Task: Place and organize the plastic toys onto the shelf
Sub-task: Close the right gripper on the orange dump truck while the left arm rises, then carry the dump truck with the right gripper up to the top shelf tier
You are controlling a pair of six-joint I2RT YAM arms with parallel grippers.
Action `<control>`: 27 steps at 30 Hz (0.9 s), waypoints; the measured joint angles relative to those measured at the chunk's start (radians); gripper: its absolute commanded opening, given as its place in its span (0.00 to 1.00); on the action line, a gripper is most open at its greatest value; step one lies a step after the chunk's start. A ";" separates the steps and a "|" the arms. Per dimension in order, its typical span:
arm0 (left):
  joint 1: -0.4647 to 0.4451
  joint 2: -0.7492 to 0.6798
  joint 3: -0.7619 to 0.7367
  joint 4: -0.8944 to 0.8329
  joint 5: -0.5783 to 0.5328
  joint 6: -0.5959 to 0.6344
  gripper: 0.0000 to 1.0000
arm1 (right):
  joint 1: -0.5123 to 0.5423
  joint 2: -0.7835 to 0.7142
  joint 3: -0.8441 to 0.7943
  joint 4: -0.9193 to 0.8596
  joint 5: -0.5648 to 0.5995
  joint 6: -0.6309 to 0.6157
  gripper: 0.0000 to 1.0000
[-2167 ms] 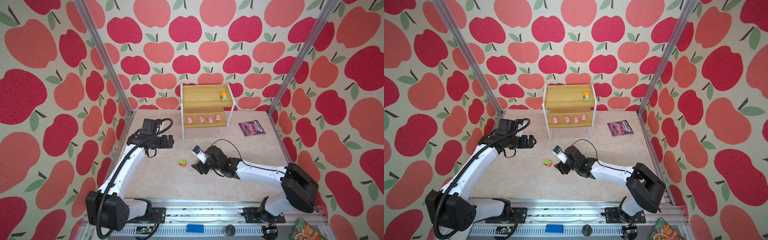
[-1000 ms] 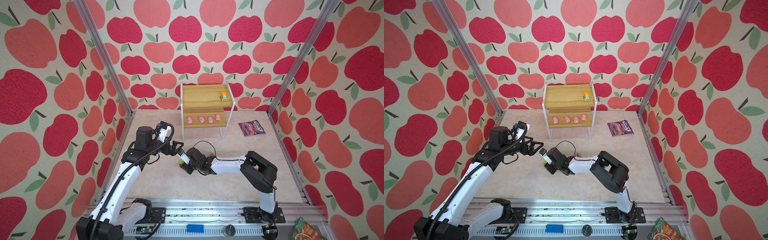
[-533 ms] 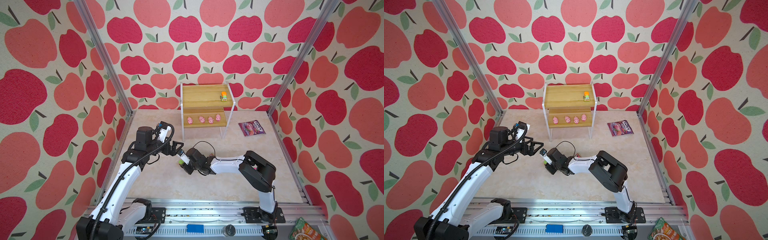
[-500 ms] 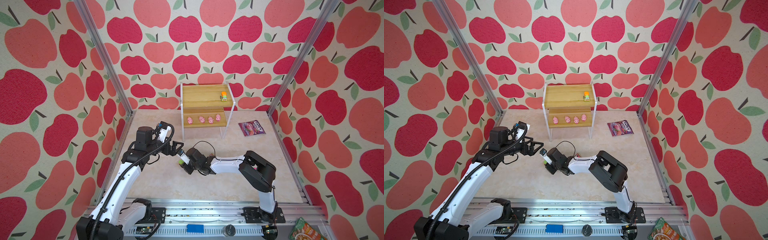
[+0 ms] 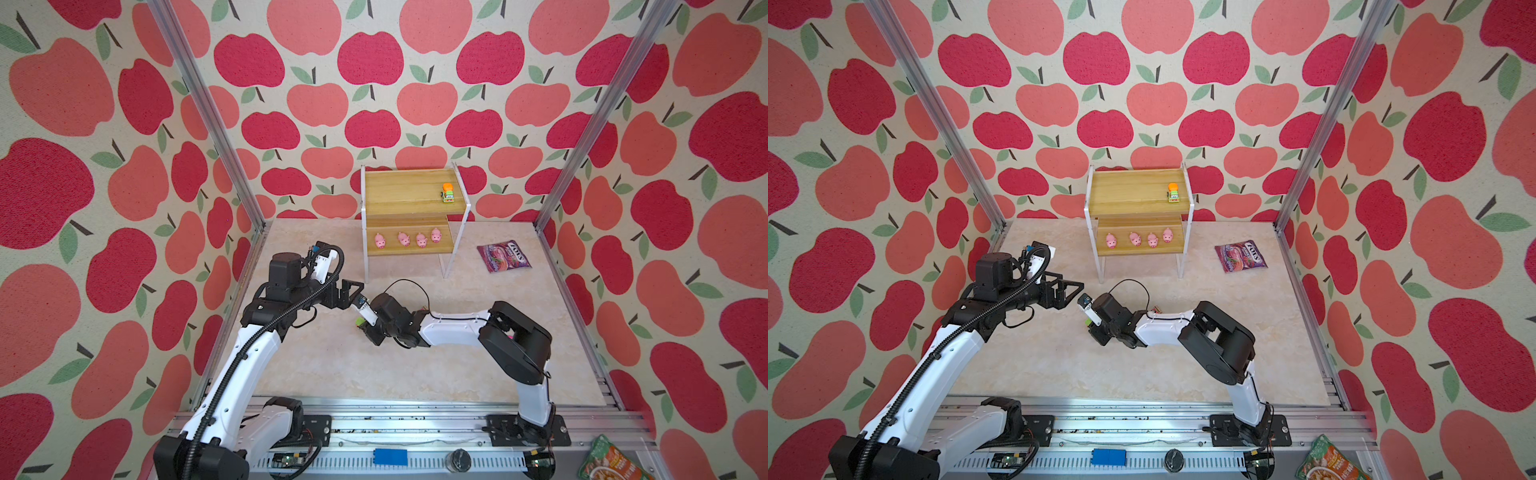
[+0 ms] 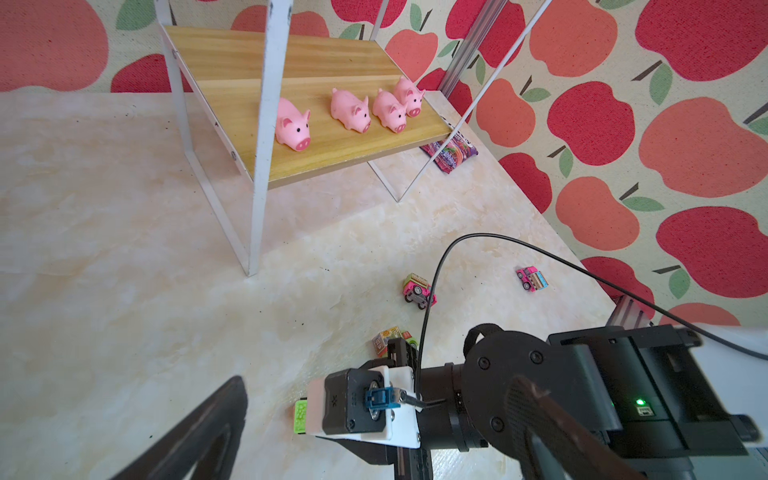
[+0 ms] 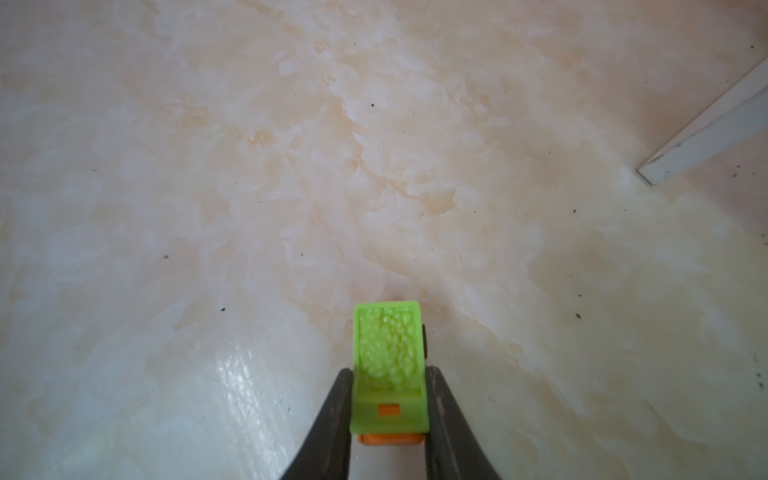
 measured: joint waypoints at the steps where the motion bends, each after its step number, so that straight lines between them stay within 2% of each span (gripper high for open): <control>1: 0.003 -0.004 0.000 0.000 -0.002 -0.001 0.99 | 0.000 -0.006 0.000 -0.009 0.004 0.000 0.23; 5: 0.030 -0.014 0.000 0.017 0.002 -0.020 0.99 | 0.000 -0.065 0.000 -0.044 0.018 0.000 0.23; 12: 0.137 -0.023 -0.002 0.078 0.054 -0.090 0.99 | 0.000 -0.255 0.064 -0.200 0.071 0.000 0.22; 20: 0.171 -0.040 -0.005 0.128 0.077 -0.143 0.99 | -0.014 -0.376 0.386 -0.507 0.175 0.000 0.22; 27: 0.173 -0.041 -0.005 0.135 0.071 -0.177 0.99 | -0.108 -0.426 0.630 -0.703 0.204 0.008 0.25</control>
